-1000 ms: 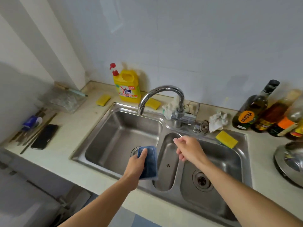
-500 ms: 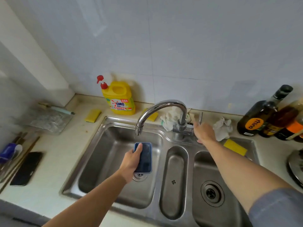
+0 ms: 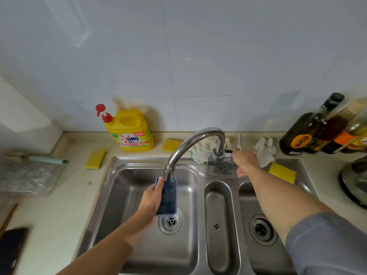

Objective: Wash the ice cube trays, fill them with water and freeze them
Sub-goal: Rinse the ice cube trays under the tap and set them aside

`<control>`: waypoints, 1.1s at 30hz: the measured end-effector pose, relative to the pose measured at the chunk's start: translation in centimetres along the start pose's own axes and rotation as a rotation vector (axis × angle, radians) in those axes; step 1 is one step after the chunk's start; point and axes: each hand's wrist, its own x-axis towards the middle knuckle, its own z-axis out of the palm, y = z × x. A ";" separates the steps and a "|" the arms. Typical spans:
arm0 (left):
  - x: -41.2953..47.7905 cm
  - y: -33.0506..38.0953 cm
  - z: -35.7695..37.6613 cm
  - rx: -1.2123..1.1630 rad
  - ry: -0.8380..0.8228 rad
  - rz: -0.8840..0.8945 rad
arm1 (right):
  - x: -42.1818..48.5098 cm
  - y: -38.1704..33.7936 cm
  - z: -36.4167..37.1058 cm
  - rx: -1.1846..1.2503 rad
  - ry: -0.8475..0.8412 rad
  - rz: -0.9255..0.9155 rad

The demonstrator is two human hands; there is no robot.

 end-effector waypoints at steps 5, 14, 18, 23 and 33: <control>1.2 0.9 0.6 0.027 -0.079 0.037 | 0.8 -0.2 0.5 0.024 0.037 -0.039; 2.0 0.5 1.0 0.003 -0.109 0.015 | 1.0 -0.3 0.5 -0.048 0.012 -0.104; 1.6 0.8 1.0 -0.009 -0.113 0.004 | 1.1 -0.2 0.5 -0.050 -0.001 -0.093; 1.2 1.2 1.2 -0.005 -0.118 0.001 | 1.4 -0.3 0.4 -0.028 -0.009 -0.074; 1.3 1.6 1.4 -0.045 -0.107 0.003 | 2.1 -0.3 0.6 0.040 -0.033 -0.016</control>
